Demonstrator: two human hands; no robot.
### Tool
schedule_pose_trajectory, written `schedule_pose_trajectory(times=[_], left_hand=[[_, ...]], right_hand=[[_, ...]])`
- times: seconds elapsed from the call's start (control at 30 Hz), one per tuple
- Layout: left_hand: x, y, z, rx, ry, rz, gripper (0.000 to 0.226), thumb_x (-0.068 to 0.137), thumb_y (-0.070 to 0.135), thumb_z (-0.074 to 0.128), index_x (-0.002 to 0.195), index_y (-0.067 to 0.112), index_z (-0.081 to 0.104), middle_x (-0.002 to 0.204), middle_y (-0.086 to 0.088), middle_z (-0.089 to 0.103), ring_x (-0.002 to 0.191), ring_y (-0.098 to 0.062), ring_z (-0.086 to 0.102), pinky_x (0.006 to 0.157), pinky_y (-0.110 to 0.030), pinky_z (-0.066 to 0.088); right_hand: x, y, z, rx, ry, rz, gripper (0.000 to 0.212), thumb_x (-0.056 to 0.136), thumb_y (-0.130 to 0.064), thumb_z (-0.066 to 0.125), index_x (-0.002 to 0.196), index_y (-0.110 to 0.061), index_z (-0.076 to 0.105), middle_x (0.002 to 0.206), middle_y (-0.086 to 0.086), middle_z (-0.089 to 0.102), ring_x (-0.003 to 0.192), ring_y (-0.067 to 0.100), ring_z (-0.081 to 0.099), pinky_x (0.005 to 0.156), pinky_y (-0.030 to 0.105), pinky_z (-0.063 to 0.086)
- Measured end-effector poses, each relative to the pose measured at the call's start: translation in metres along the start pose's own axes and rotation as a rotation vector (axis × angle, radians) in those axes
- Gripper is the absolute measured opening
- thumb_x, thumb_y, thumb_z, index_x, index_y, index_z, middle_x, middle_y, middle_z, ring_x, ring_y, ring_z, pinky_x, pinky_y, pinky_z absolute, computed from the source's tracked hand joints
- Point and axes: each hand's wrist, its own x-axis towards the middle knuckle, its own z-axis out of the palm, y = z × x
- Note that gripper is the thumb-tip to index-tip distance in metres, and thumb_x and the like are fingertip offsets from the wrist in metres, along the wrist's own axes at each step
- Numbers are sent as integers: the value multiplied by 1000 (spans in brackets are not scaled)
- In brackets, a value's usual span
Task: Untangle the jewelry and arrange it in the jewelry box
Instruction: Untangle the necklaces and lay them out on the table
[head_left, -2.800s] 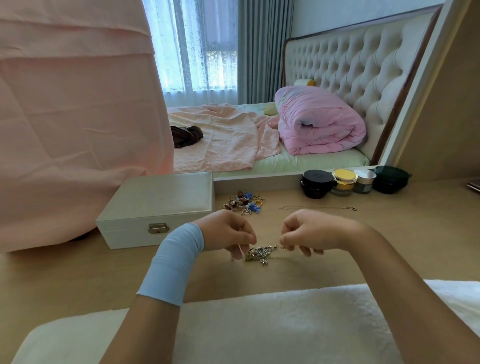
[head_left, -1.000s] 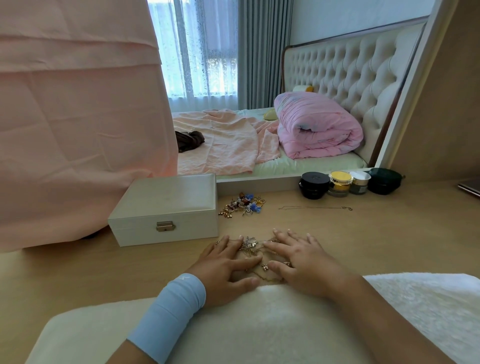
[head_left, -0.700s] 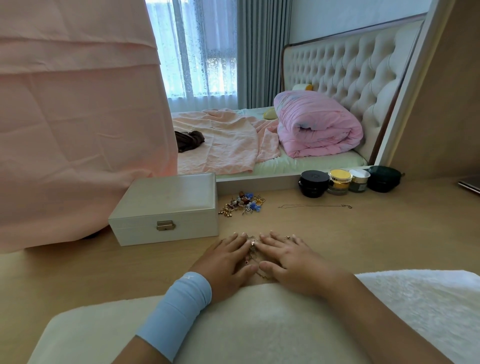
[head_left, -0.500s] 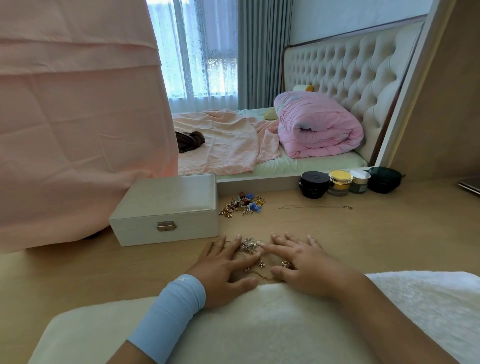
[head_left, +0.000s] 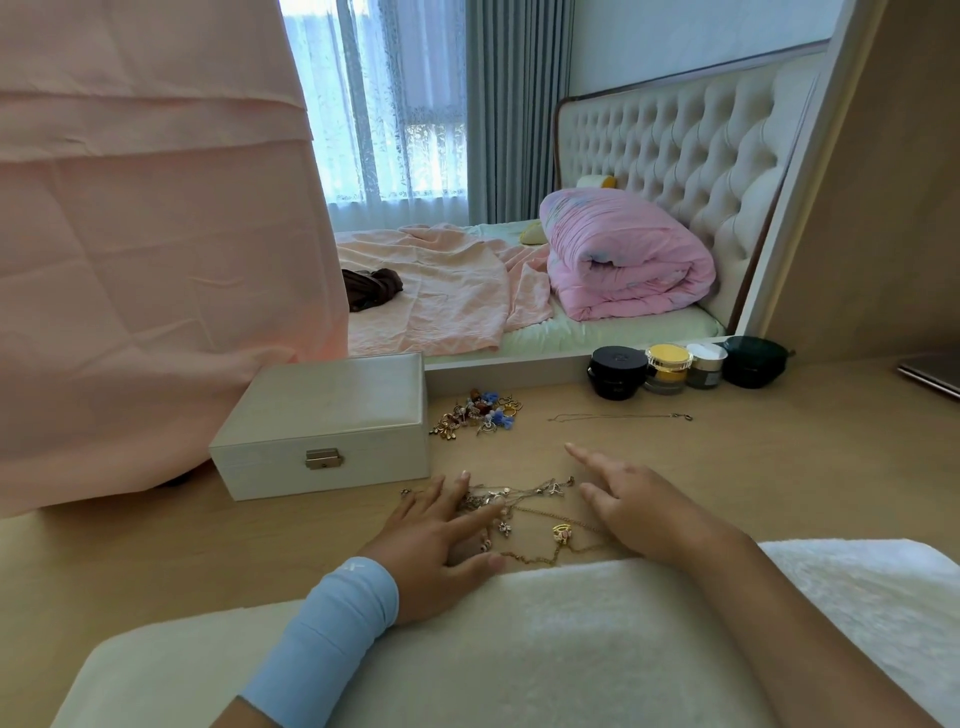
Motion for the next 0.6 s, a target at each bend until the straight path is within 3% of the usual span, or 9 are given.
schedule_pose_trajectory(times=[0.07,0.13,0.23,0.33,0.47,0.6], left_hand=[[5,3,-2,-67,62,3,58,95,65,29,148,57,5,162,16,-9,149,-10,-13,122,-41,1],[14,12,-9,-112,168,20,56,99,55,35,150,51,14,162,17,10,149,-7,3,121,-39,16],[34,28,-24,-156,289,17,42,101,40,43,143,40,42,145,15,44,135,-9,36,112,-32,34],[61,41,-33,-214,257,-51,32,100,34,48,129,38,58,128,13,59,116,-9,53,104,-33,45],[92,50,-31,-201,197,-99,29,96,39,54,123,38,64,120,11,64,111,-13,56,99,-32,47],[105,50,-26,-119,238,-66,24,91,48,60,110,40,71,109,12,60,106,-11,49,81,-24,38]], right_hand=[[5,2,-11,-10,77,24,53,104,-23,47,154,-37,35,157,-7,41,141,16,43,116,33,36],[12,3,-21,-30,92,37,46,102,-21,51,146,-36,49,146,-10,55,126,10,54,107,30,44],[24,0,-31,-57,30,41,35,100,-23,57,133,-34,63,127,-11,65,108,5,58,100,27,49],[33,-6,-34,-92,-65,11,27,96,-30,66,122,-36,70,111,-14,63,96,3,58,89,25,51],[44,-5,-27,-120,-12,-25,13,91,-30,73,101,-35,78,98,-19,62,91,3,58,79,23,49],[50,0,-23,-146,11,-43,9,95,-30,67,99,-33,74,100,-15,63,92,4,59,79,24,50]])
